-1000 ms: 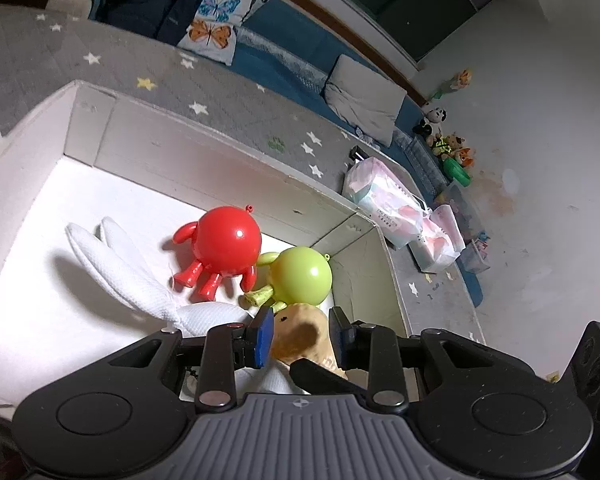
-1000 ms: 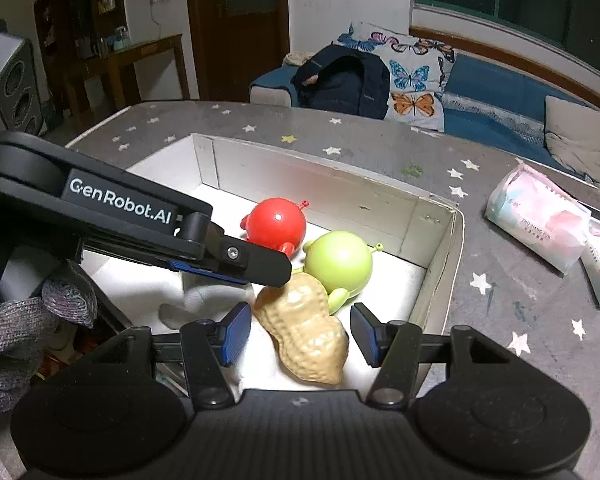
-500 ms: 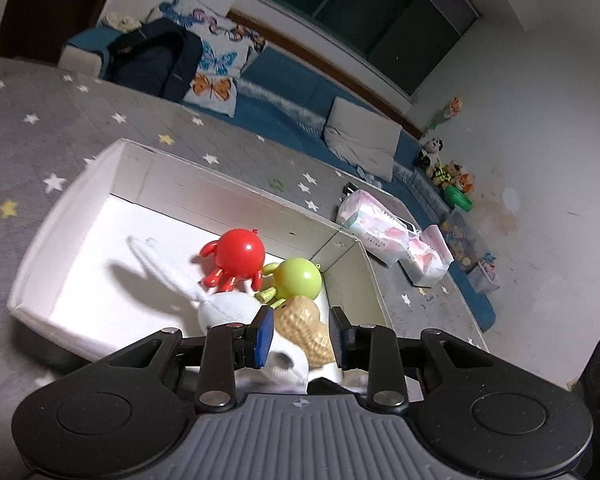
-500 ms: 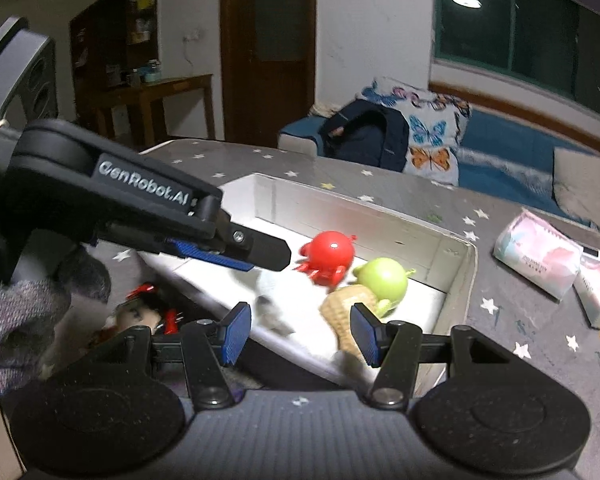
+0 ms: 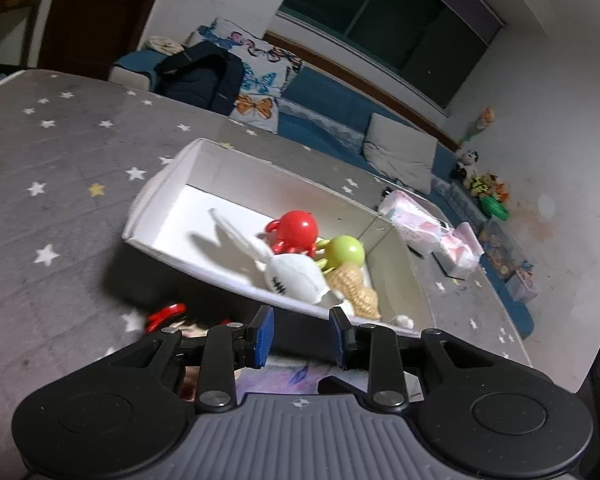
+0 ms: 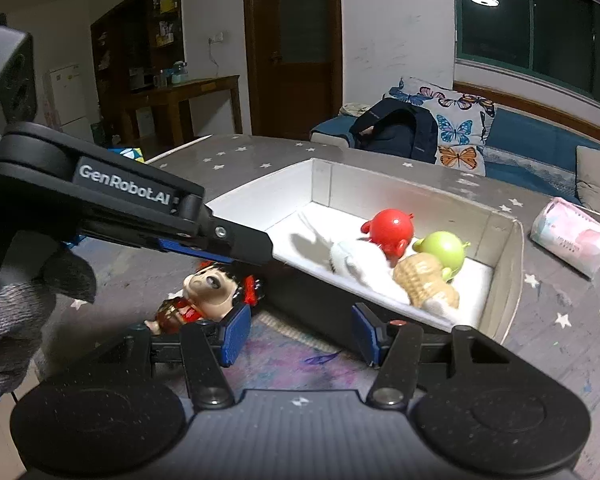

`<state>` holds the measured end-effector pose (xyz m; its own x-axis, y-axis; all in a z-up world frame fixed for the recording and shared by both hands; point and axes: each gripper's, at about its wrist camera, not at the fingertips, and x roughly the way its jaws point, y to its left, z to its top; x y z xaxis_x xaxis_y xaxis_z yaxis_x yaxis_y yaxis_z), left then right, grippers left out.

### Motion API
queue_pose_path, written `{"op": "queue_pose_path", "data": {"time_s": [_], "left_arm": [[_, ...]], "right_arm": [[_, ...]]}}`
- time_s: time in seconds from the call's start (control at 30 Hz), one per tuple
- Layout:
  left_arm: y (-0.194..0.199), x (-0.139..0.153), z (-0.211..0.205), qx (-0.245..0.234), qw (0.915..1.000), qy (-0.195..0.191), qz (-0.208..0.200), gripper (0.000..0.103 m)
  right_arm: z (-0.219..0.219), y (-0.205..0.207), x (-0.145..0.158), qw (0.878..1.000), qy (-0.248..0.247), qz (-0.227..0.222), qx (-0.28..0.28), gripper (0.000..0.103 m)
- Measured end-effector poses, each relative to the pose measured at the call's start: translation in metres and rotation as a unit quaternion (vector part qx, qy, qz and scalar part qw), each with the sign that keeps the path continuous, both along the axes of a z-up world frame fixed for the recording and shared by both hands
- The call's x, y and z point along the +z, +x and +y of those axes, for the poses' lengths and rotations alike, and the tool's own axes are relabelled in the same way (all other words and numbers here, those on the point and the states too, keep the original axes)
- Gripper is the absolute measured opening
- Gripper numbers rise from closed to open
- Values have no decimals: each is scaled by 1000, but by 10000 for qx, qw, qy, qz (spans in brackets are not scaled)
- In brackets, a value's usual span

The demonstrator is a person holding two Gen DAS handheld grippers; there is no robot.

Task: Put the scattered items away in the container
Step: 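Open both grippers and move them down to the red-dressed doll, then close the right gripper around the doll while the left gripper grips its head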

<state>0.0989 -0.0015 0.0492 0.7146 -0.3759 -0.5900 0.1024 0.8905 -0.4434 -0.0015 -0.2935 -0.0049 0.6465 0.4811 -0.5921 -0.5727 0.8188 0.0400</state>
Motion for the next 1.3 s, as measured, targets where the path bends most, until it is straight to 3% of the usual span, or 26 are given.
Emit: {"op": "queue_pose_path", "data": {"time_s": [0.57,0.77,1.03,1.3], "left_arm": [[-44,-16,30,501,9984,261,74,33],[-58,-18,47,641,9975,279,-32,34],[-54,-25,65,747,9972,9,67,34],[-39,-36,79,708,9955,-559,306,34]], "right_arm": [[17,-12,-21,9994,20,308,182,58],[24,-10,-24,9988,93,407,266,66],[35,-3,-29,9976,159,546,392,66],[43,13,-32,9961,388,725,316,66]]}}
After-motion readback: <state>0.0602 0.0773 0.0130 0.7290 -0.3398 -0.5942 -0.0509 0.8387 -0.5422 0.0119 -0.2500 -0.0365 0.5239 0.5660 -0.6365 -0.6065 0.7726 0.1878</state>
